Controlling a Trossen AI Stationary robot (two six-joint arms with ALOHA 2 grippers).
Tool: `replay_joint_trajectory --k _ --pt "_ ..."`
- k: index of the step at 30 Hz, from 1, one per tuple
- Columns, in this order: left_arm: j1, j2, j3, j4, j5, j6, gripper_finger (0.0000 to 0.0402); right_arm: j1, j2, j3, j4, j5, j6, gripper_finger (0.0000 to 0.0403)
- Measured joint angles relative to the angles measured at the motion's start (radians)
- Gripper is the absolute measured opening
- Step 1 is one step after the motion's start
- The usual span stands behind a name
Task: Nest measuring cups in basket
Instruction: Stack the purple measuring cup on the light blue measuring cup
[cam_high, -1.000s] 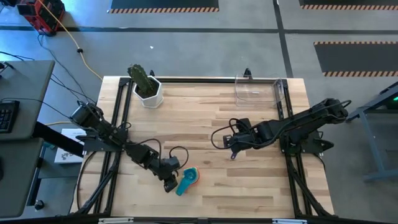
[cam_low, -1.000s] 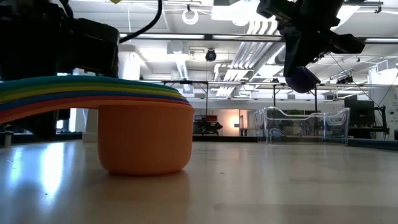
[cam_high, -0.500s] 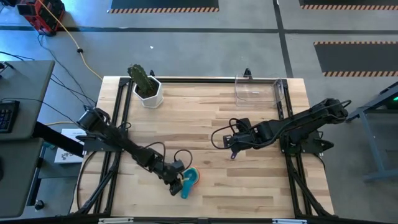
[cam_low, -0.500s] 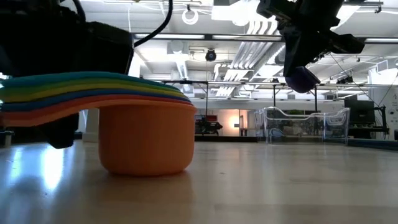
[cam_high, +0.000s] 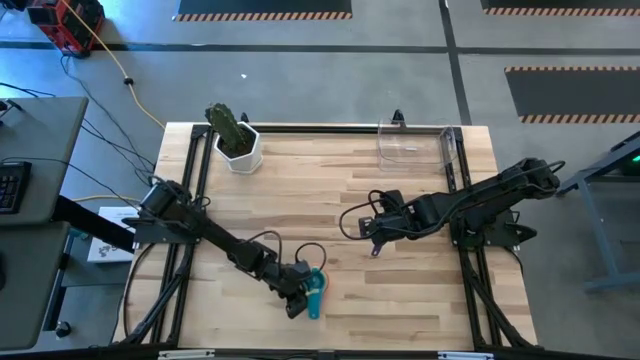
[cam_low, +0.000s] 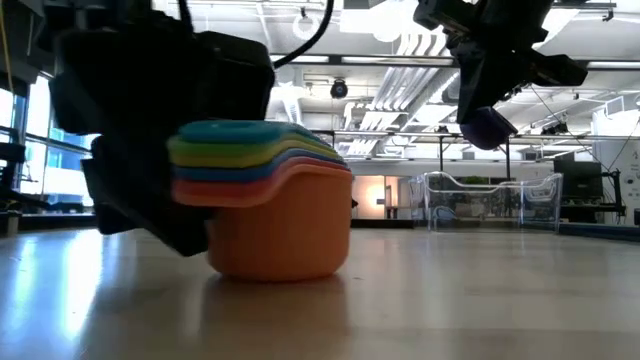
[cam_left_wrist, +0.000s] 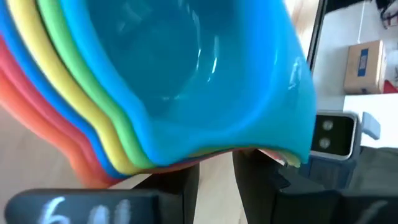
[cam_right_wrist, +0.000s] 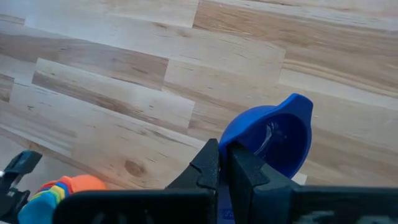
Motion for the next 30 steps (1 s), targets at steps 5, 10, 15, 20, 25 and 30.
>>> replay_joint_trajectory --k 5,10,15,20,25,30 --pt "0.037 0.000 0.015 0.003 -0.006 0.002 0.0087 0.000 0.000 0.000 -0.001 -0.001 0.000 0.0001" --pt "0.065 0.000 0.036 0.005 -0.030 0.046 0.0087 0.000 0.000 0.000 -0.003 0.000 0.000 0.0001" --pt "0.090 0.000 0.056 0.004 -0.034 0.079 0.0087 0.000 0.000 0.000 -0.007 -0.001 0.004 0.0001" --pt "0.105 -0.002 0.069 -0.011 -0.006 0.106 0.0087 0.000 0.000 0.000 0.030 -0.060 0.046 0.0001" --pt "0.107 -0.002 0.077 -0.064 0.066 0.131 0.0087 0.008 0.000 0.000 0.162 -0.103 0.081 0.0001" --pt "0.100 -0.021 0.077 -0.127 0.079 0.154 0.0087 0.032 0.002 0.000 0.312 -0.101 0.101 0.0001"
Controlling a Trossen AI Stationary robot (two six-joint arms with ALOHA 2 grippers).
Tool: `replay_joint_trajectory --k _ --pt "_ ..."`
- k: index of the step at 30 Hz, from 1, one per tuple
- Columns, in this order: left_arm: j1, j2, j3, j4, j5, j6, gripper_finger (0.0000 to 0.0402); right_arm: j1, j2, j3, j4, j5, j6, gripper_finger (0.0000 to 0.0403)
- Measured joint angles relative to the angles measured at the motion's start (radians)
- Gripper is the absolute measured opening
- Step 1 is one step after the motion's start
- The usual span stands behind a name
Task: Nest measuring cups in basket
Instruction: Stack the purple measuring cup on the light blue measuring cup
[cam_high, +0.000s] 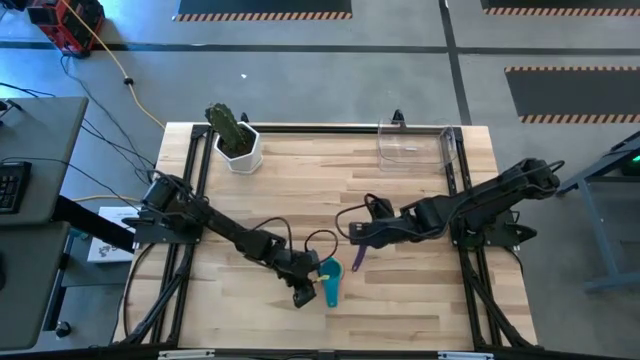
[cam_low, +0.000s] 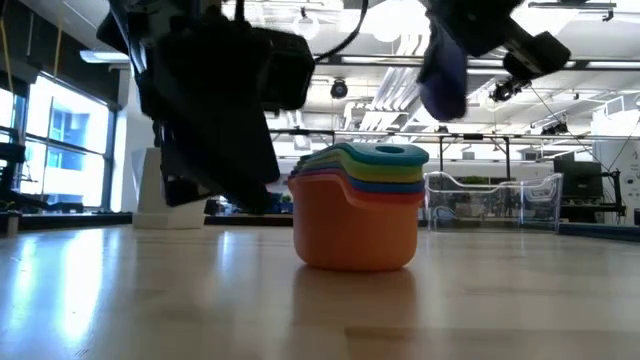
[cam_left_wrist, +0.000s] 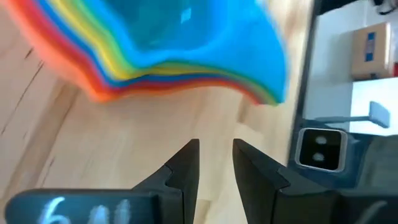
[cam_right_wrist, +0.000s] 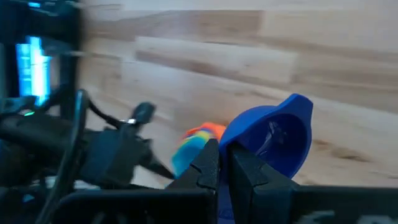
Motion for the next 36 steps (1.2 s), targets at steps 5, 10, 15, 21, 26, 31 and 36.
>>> replay_joint_trajectory --k 5,10,15,21,26,31,36 --pt "0.000 -0.070 0.001 -0.094 -0.076 0.061 0.0087 0.029 0.037 0.000 0.120 0.007 -0.003 0.0001" --pt "0.000 -0.163 0.001 -0.220 -0.151 0.102 0.0087 0.054 0.125 0.050 0.154 -0.004 -0.023 0.0001" --pt "0.000 -0.252 0.001 -0.352 -0.158 0.128 0.0087 0.056 0.254 0.235 0.027 -0.044 -0.104 0.0001" --pt "0.006 -0.343 0.000 -0.495 -0.161 0.143 0.0087 0.047 0.411 0.506 -0.219 -0.072 -0.187 0.0001" --pt "0.007 -0.392 -0.002 -0.613 -0.218 0.145 0.0087 0.040 0.507 0.632 -0.313 -0.100 -0.227 0.0001" --pt "0.007 -0.425 -0.002 -0.789 -0.252 0.145 0.0087 0.040 0.560 0.656 -0.306 -0.142 -0.236 0.0001" --pt "0.007 -0.443 -0.003 -0.935 -0.315 0.140 0.0087 0.040 0.591 0.657 -0.277 -0.159 -0.232 0.0001"
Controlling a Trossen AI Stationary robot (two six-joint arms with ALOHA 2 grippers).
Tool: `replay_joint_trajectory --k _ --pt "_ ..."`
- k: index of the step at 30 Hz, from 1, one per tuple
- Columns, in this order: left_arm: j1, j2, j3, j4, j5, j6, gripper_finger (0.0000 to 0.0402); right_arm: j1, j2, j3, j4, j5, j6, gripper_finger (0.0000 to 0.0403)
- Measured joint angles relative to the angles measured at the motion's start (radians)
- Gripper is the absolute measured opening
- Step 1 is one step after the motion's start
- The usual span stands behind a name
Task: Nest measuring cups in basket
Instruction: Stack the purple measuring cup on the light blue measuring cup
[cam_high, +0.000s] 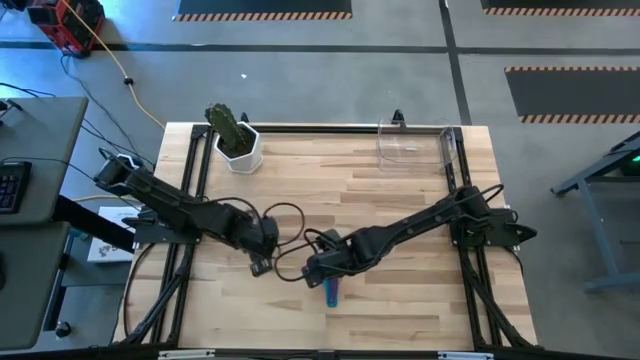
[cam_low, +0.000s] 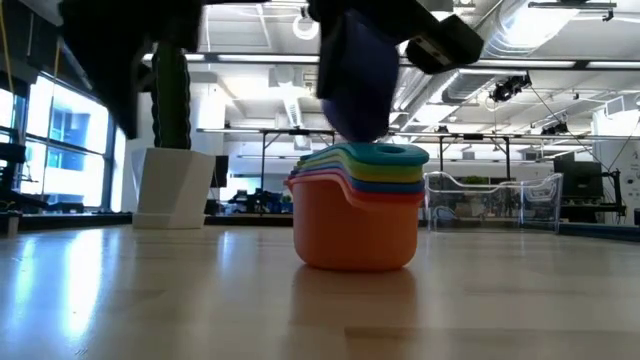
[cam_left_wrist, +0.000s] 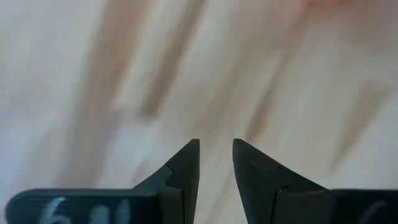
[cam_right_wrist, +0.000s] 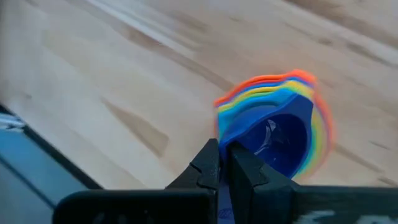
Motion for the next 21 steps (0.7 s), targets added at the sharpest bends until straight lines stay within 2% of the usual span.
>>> replay_joint_trajectory --k 6,13,21 --pt "0.000 -0.011 -0.002 -0.094 -0.050 0.004 0.0087 0.000 0.016 0.000 0.001 -0.008 -0.025 0.0001" --pt "0.000 -0.012 -0.001 -0.106 -0.076 0.004 0.0087 -0.002 0.033 0.000 0.010 -0.025 -0.030 0.0001" --pt "0.000 -0.014 -0.001 -0.105 -0.081 0.004 0.0087 -0.001 0.041 -0.001 -0.009 -0.017 -0.031 0.0035"
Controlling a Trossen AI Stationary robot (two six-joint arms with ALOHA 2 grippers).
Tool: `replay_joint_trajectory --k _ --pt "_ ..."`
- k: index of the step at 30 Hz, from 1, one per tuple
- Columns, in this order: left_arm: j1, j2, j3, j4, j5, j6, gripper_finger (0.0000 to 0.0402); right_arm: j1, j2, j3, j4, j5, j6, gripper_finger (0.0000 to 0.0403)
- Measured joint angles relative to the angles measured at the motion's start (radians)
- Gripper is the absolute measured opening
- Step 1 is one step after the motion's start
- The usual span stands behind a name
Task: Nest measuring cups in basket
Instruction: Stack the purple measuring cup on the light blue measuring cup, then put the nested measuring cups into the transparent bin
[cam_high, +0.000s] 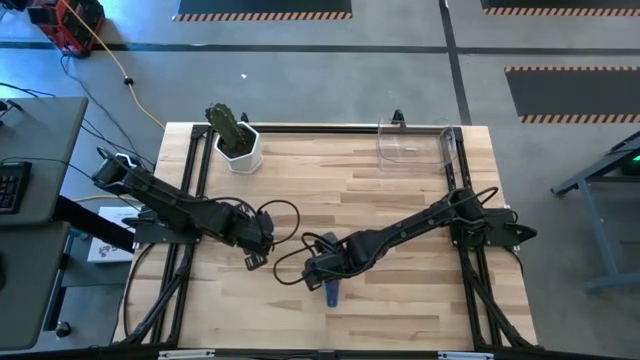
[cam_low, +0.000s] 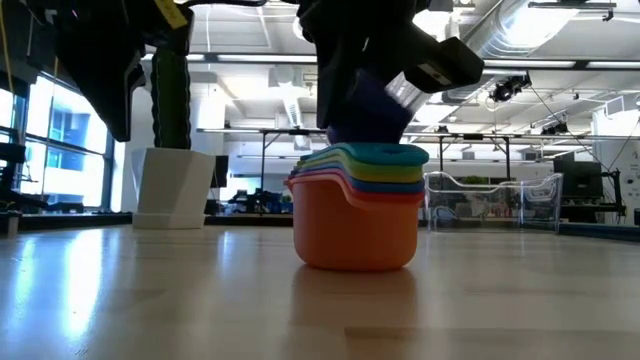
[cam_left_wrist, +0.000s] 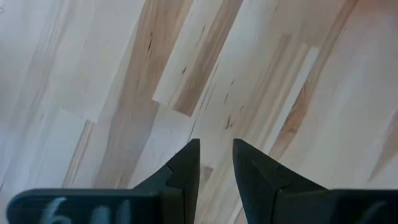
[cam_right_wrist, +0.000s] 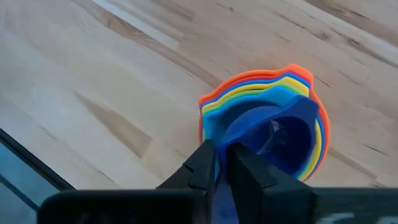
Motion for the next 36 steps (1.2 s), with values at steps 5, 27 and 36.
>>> replay_joint_trajectory --k 5,27,36 --pt "0.000 0.000 0.000 0.000 0.000 0.000 0.0087 0.000 0.000 0.000 -0.002 0.000 -0.029 0.0055" --pt "0.000 0.000 0.000 -0.091 0.007 -0.001 0.0087 0.010 -0.075 0.000 -0.018 0.070 -0.043 0.0057" --pt "-0.004 -0.090 -0.002 -0.107 0.034 -0.019 0.0087 0.018 -0.150 0.000 -0.176 0.174 -0.042 0.0057"
